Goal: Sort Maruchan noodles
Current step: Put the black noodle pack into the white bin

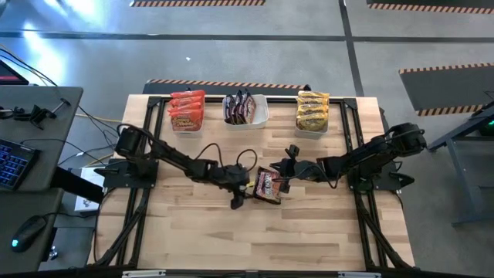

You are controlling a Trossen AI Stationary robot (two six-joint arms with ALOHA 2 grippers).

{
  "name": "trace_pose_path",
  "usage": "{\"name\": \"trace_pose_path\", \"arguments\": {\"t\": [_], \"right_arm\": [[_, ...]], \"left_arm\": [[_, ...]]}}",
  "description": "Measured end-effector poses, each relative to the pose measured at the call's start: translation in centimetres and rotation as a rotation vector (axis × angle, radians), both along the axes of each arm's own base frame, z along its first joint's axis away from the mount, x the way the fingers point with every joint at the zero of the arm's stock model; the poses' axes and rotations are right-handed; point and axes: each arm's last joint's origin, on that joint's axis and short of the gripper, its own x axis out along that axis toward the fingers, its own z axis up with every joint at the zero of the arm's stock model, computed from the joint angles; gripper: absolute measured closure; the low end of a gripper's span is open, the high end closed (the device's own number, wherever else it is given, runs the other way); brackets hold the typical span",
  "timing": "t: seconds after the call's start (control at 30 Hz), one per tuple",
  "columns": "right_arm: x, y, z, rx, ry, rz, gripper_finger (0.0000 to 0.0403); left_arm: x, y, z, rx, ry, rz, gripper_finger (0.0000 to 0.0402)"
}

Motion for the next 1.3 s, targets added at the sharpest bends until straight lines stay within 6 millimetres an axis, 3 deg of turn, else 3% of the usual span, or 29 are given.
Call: {"name": "trace_pose_path", "arguments": {"t": [0.4,0.53,0.73,0.83,0.93,1.03,1.13,1.3], "right_arm": [[0.1,0.1,0.1,0.006,-0.016,0.008,0.0403],[0.0,0.1,0.1,0.030,-0.009,-0.004,0.0403],[-1.0,-0.8,1.5,0.184,-0.034,-0.081,0.0398],[-1.9,-1.7,2.4,0.280,-0.007,-0.077,0.0369],[-2.7,-2.9,2.8,0.440,0.042,-0.071,0.0317],[-3.1,-4.1,2.3,0.596,0.106,-0.075,0.0255],[-3.1,-5.3,1.2,0.636,0.159,-0.125,0.0200],[-2.8,-7.1,-0.4,0.662,0.198,-0.208,0.0160]], "left_arm": [[3.3,-1.2,-1.4,0.074,0.051,-0.039,0.0202],[3.5,-1.1,-0.9,0.170,0.071,-0.021,0.0246],[3.8,-0.9,-0.3,0.242,0.043,-0.035,0.0352],[3.8,-0.7,-0.3,0.270,0.033,-0.053,0.0393],[3.9,-0.4,-0.2,0.291,0.030,-0.045,0.0394],[4.0,0.1,0.5,0.323,0.010,-0.034,0.0400],[4.0,0.4,1.1,0.348,-0.006,-0.032,0.0401],[3.9,0.5,1.5,0.357,-0.016,-0.031,0.0401]]}}
